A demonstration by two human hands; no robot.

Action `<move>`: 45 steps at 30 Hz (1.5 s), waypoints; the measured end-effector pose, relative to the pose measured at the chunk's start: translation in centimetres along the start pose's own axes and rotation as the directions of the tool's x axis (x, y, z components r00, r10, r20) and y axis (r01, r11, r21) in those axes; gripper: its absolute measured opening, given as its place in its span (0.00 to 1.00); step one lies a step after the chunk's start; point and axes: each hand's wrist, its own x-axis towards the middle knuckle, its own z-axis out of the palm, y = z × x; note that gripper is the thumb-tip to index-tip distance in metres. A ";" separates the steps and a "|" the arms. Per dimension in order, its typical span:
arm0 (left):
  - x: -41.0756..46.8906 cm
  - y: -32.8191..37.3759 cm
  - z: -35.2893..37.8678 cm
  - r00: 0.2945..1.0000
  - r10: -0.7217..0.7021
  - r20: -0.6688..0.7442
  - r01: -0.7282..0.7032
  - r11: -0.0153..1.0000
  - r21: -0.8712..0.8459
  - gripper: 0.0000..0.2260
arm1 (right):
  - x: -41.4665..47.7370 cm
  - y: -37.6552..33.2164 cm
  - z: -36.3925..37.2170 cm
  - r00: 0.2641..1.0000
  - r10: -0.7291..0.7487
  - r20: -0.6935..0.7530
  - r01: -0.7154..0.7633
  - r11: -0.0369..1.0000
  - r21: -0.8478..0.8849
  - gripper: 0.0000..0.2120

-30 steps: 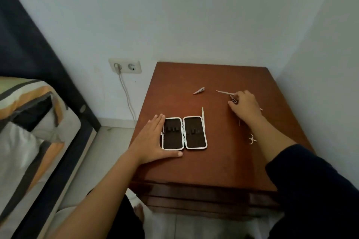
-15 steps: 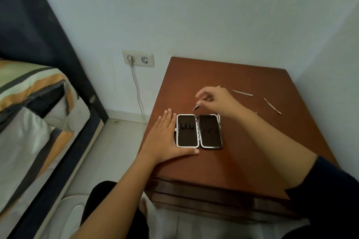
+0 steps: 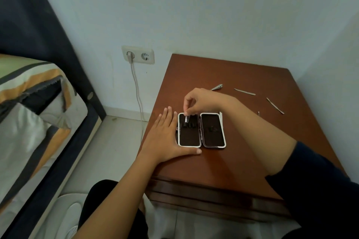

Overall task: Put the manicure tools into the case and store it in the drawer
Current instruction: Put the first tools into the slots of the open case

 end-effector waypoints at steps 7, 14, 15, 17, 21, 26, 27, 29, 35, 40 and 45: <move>-0.2 0.1 -0.2 1.000 -0.006 -0.006 0.005 1.000 -0.018 0.59 | 0.1 0.5 2.9 0.989 -0.032 -0.146 0.035 0.999 0.019 0.08; -0.1 0.1 -0.3 1.000 0.002 -0.017 -0.003 0.999 -0.036 0.59 | -2.3 1.4 2.8 0.973 -0.112 -0.200 0.115 0.993 0.001 0.04; -0.1 0.1 -0.3 1.000 0.001 -0.019 -0.002 0.999 -0.037 0.60 | -2.2 1.9 2.2 0.963 -0.104 -0.247 0.112 0.994 0.017 0.04; 0.0 0.0 -0.2 1.000 -0.004 -0.021 0.003 0.999 -0.038 0.61 | -1.6 3.7 0.4 0.906 -0.042 -0.422 0.063 0.997 0.035 0.06; 0.2 -0.3 0.0 1.000 -0.001 -0.006 0.000 1.000 -0.024 0.60 | 0.4 8.6 -2.5 0.830 0.146 -0.538 -0.186 0.982 -0.019 0.16; 0.3 -0.4 0.1 1.000 0.008 -0.002 -0.008 1.000 -0.012 0.60 | 1.3 10.8 -1.7 0.832 0.193 -0.521 -0.256 0.965 -0.051 0.16; 0.2 -0.4 0.1 1.000 0.008 -0.001 -0.008 1.000 -0.011 0.60 | 1.3 10.8 -1.4 0.808 0.175 -0.563 -0.241 0.969 -0.045 0.14; 0.2 -0.4 0.0 1.000 0.006 0.001 -0.006 1.000 -0.013 0.60 | 1.1 10.7 -1.0 0.792 0.142 -0.593 -0.223 0.973 -0.065 0.11; 0.1 -0.2 -0.2 1.000 0.001 0.008 0.000 1.000 -0.031 0.60 | -1.0 7.0 -0.4 0.831 0.087 -0.549 -0.017 0.991 0.132 0.09; -0.1 0.1 -0.4 1.000 -0.002 0.016 0.002 0.999 -0.034 0.61 | -2.8 2.8 -0.5 0.952 -0.007 -0.305 0.053 0.988 0.143 0.02; 0.0 0.0 -0.3 1.000 0.005 0.003 -0.005 0.999 -0.040 0.61 | -1.9 1.1 -0.1 0.987 0.004 -0.162 -0.013 0.999 -0.052 0.05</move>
